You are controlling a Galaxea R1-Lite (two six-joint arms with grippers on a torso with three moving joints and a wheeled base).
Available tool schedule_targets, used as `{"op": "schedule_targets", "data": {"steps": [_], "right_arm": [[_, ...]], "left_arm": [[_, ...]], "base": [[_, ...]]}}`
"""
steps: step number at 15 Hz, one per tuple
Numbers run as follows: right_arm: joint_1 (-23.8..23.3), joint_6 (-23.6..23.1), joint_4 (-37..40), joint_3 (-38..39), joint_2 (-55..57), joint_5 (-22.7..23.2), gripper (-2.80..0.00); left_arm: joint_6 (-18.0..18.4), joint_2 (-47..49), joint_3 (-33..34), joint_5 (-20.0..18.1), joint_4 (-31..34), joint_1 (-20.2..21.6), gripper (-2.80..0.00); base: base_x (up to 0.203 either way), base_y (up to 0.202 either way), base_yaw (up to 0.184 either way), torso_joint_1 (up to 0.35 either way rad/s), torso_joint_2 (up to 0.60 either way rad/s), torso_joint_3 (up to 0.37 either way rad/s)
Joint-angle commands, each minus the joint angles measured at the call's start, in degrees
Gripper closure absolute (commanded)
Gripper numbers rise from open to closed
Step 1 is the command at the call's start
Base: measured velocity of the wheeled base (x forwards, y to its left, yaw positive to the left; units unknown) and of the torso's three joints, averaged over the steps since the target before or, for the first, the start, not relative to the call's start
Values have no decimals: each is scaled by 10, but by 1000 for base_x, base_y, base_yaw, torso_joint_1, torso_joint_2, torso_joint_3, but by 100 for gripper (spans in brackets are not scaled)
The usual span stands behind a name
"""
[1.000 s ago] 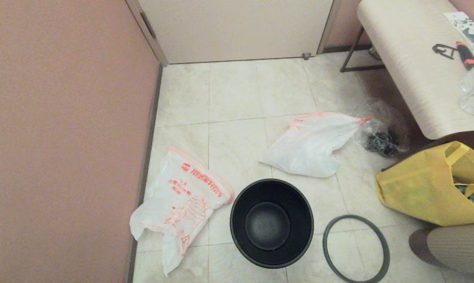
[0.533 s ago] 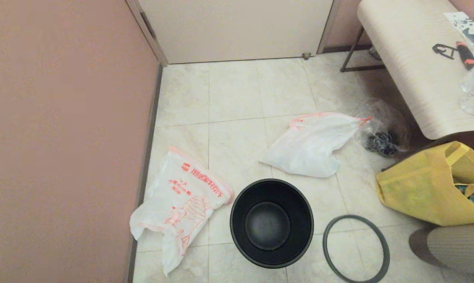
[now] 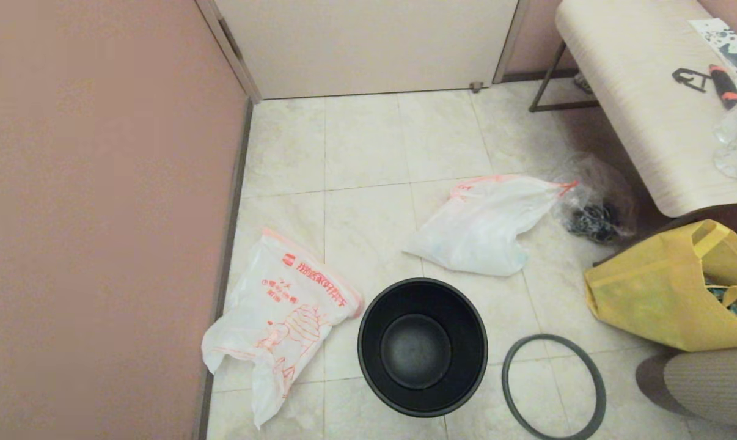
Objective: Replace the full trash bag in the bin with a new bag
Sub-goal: Pick up a new trash bag
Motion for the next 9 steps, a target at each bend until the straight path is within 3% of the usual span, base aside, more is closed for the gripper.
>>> {"op": "schedule_targets", "data": {"steps": [1, 5, 9], "right_arm": [[0, 0, 0, 0, 0, 0, 0], [0, 0, 0, 0, 0, 0, 0], [0, 0, 0, 0, 0, 0, 0]], "left_arm": [[-1, 0, -3, 8, 6, 2, 0], [-1, 55, -75, -17, 6, 0, 0], [23, 260, -164, -109, 5, 0, 0]], "base": [[0, 0, 0, 0, 0, 0], [0, 0, 0, 0, 0, 0], [0, 0, 0, 0, 0, 0]]}}
